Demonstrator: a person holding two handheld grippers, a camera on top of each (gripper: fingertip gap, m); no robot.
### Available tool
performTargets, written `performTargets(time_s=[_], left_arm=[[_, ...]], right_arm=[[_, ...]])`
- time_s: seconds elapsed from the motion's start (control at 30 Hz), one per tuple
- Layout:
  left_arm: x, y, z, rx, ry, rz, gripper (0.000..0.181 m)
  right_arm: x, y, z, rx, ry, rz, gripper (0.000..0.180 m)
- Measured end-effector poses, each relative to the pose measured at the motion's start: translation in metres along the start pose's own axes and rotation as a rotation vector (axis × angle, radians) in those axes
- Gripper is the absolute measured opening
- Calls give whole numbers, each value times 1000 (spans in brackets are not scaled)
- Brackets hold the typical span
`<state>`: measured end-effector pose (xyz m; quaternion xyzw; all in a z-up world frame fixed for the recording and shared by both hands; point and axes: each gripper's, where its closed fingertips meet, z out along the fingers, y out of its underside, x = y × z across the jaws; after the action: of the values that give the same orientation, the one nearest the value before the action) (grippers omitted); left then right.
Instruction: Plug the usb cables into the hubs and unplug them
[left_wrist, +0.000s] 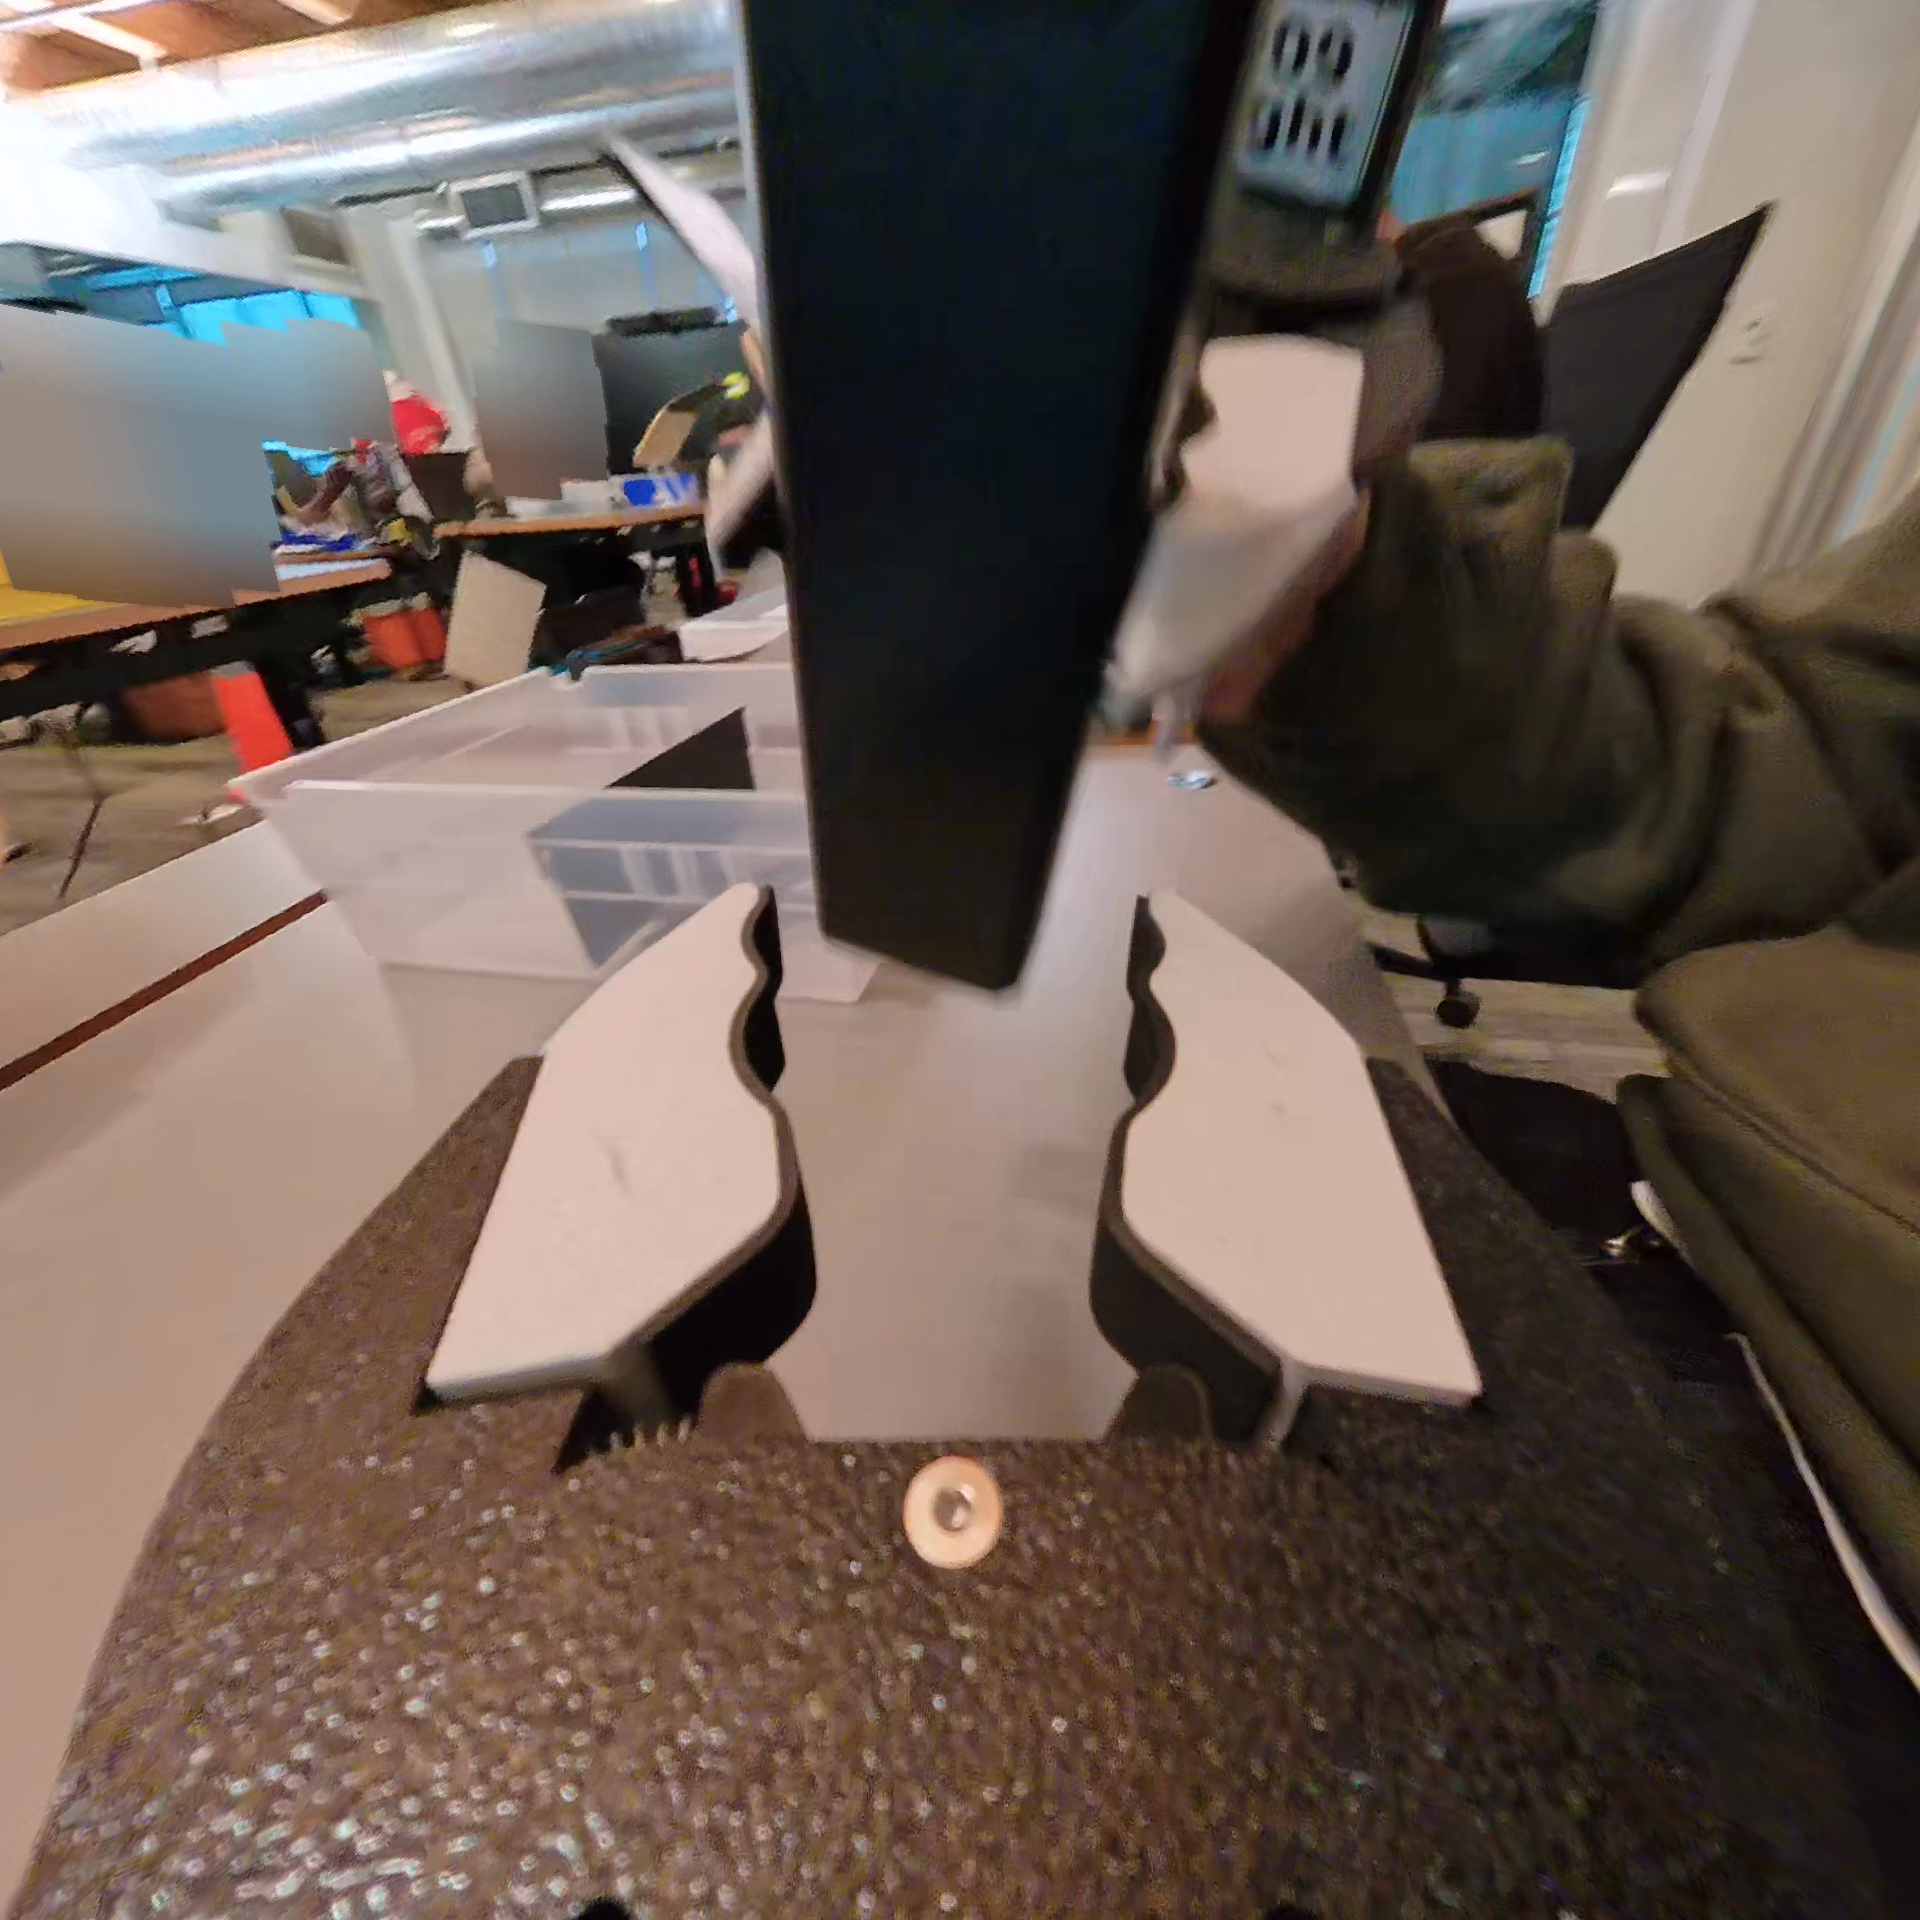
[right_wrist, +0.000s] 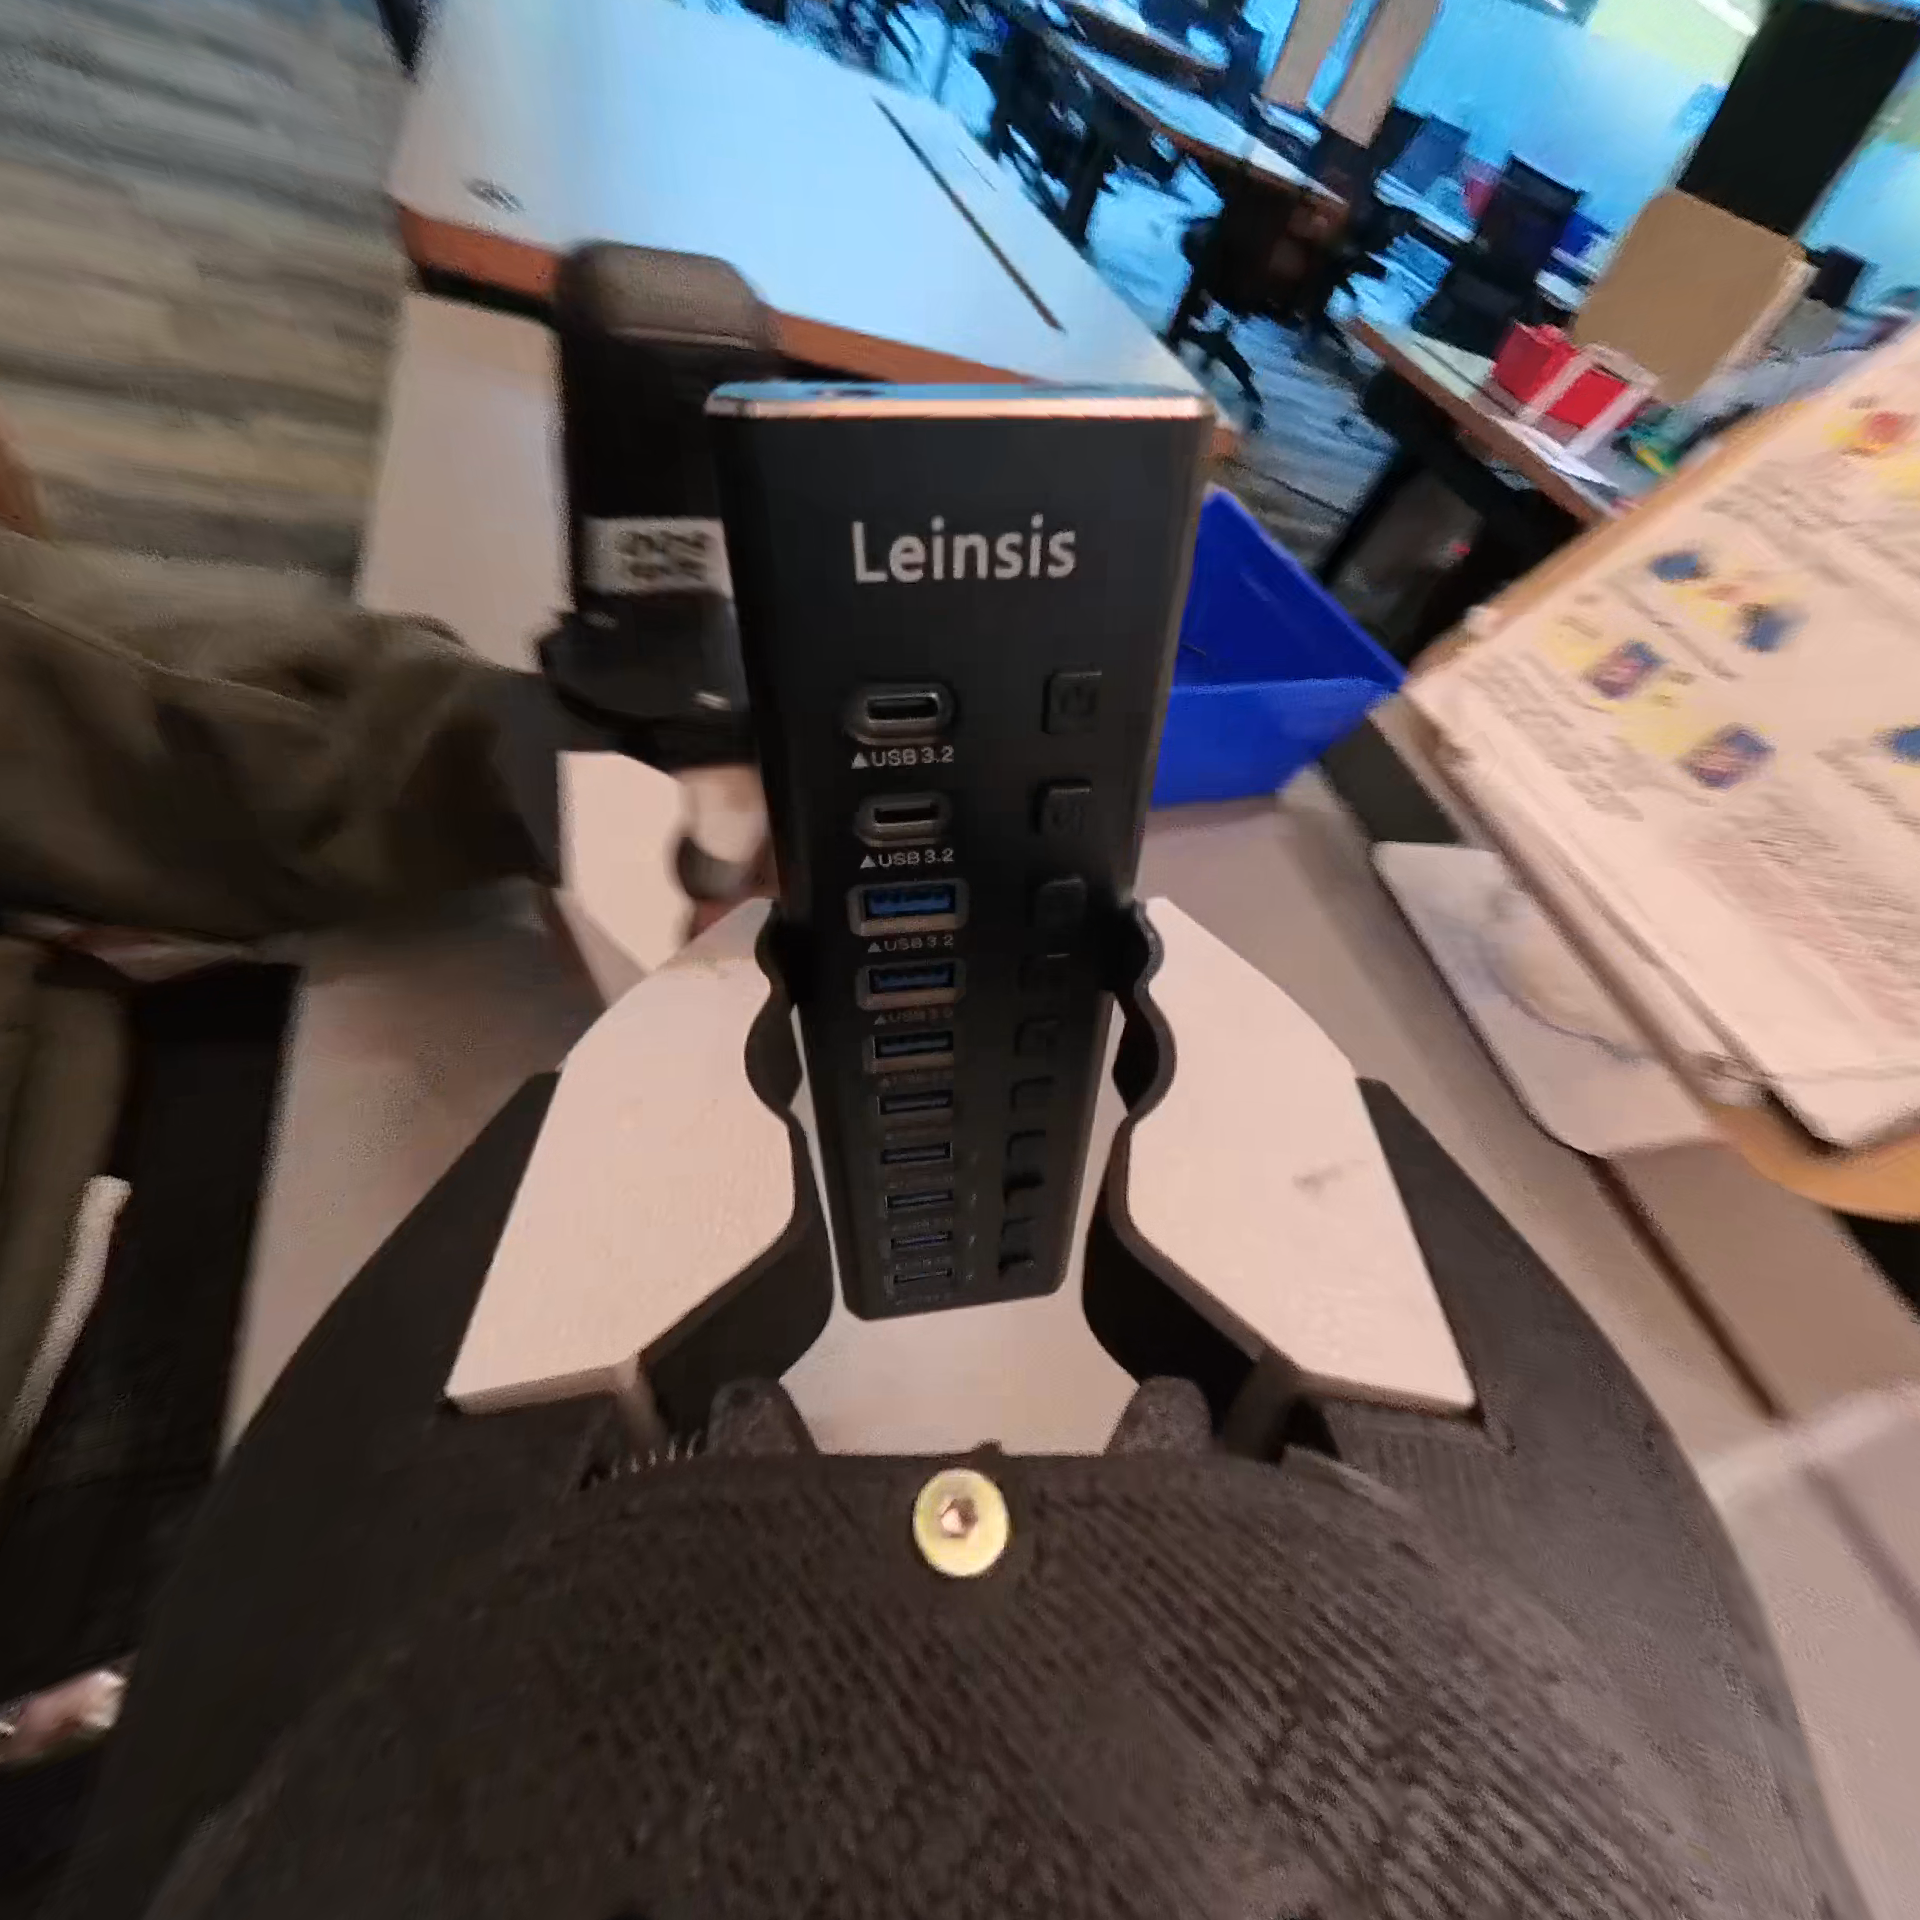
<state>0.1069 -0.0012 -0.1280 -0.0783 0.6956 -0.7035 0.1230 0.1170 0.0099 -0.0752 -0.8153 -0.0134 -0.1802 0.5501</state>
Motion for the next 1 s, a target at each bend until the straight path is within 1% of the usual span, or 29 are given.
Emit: performTargets(time_s=[0.1,0.2,0.23,0.33,0.4,0.5,0.6,0.67,0.87,0.93,1.0], left_arm=[[-6,5,-6,-17,-13,-14,61],[-13,6,-12,-2,-20,-42,53],[-15,5,-14,5,-23,-59,52],[-20,5,-21,22,-35,-82,51],[-22,4,-24,26,-40,-84,51],[-22,2,-27,36,-29,-93,51],[-21,2,-27,31,-25,-96,51],[-19,2,-27,23,-10,-94,51],[-22,2,-31,11,-22,-90,52],[-25,0,-36,17,-42,-91,52],[-27,-4,-40,27,-53,-88,52]], right_arm=[[65,1,-31,-140,103,-59,61],[144,21,-61,-369,216,-148,61],[168,33,-70,-458,246,-158,61],[226,83,-92,-710,264,-193,61],[252,122,-102,-855,255,-209,61],[265,178,-107,-1006,148,-211,60],[271,218,-102,-1096,77,-197,60],[271,236,-94,-1132,26,-207,61],[259,290,-74,-1237,-107,-136,60],[258,300,-74,-1288,-112,-121,60],[252,303,-75,-1316,-155,-75,60]])
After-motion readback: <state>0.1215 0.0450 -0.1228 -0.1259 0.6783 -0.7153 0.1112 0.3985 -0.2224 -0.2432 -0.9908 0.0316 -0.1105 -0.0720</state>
